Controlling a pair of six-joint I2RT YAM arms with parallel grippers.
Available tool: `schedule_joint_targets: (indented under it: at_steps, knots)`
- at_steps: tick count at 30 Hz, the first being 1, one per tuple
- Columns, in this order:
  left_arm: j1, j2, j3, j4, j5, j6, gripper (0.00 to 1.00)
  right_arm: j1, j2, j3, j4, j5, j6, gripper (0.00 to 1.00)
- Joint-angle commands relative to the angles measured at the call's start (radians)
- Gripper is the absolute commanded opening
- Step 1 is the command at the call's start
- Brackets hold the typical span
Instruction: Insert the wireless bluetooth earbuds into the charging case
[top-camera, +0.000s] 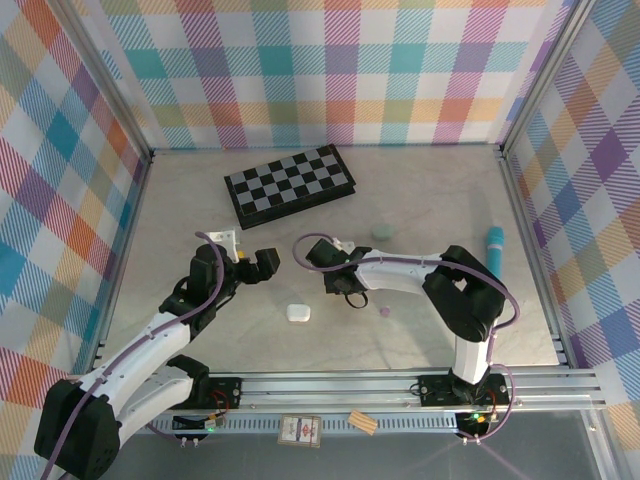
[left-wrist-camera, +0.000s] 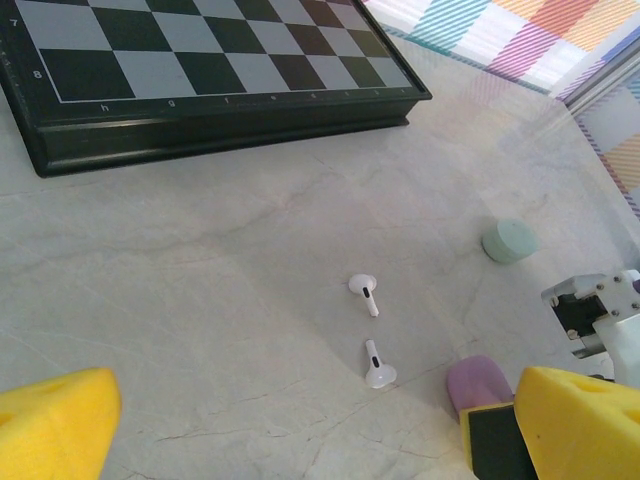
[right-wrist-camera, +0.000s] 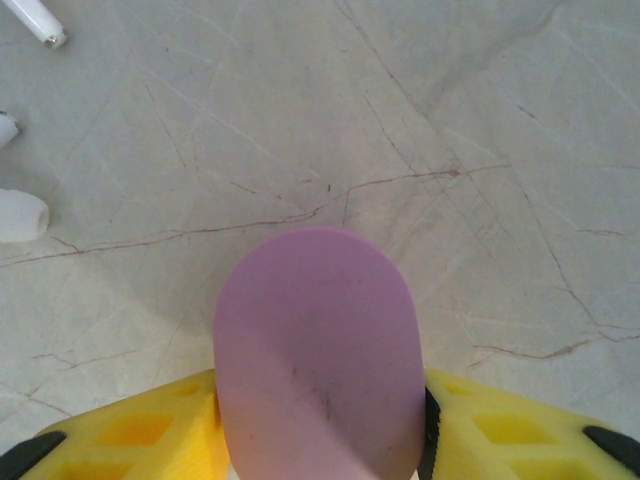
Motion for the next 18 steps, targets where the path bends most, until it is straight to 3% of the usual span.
schedule_joint_targets:
  at_steps: [1, 7, 14, 18]
  knots:
    - [0.009, 0.003, 0.004, 0.006, 0.013, 0.007, 1.00, -0.007, 0.008, -0.003, -0.031, -0.016, -0.018, 0.48]
    - [0.009, 0.010, 0.002, 0.011, 0.019, 0.007, 1.00, -0.008, 0.025, -0.005, -0.026, -0.019, -0.033, 0.48]
    - [0.008, 0.003, 0.010, -0.009, 0.024, 0.015, 1.00, -0.009, -0.005, -0.011, -0.032, -0.015, -0.061, 0.33]
    - [0.008, -0.002, 0.029, -0.025, 0.054, 0.057, 1.00, -0.018, -0.096, -0.053, 0.019, -0.049, -0.199, 0.26]
